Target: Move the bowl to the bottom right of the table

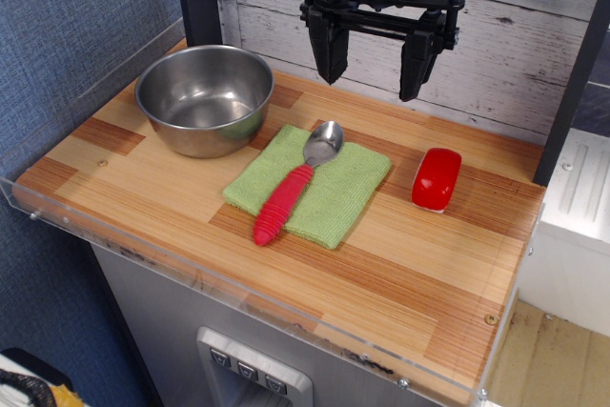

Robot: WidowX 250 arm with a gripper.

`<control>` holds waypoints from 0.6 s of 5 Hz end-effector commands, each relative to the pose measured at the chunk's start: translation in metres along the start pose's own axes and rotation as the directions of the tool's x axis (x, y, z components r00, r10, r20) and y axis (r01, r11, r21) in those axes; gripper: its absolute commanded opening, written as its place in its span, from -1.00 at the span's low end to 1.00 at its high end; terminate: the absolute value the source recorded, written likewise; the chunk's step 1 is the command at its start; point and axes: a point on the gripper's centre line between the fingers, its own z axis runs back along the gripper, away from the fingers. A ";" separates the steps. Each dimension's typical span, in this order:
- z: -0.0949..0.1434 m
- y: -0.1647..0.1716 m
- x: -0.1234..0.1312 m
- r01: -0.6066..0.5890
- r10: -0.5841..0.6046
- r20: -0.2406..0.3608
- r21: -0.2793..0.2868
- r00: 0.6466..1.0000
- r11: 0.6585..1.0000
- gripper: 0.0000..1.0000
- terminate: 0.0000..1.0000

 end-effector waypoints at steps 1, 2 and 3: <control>0.000 0.000 0.000 0.000 0.000 0.000 0.000 1.000 1.000 1.00 -1.00; 0.004 0.022 -0.003 -0.002 0.002 0.033 0.013 0.999 1.000 1.00 -1.00; 0.003 0.048 -0.002 -0.051 0.049 0.052 0.033 0.997 0.998 1.00 -1.00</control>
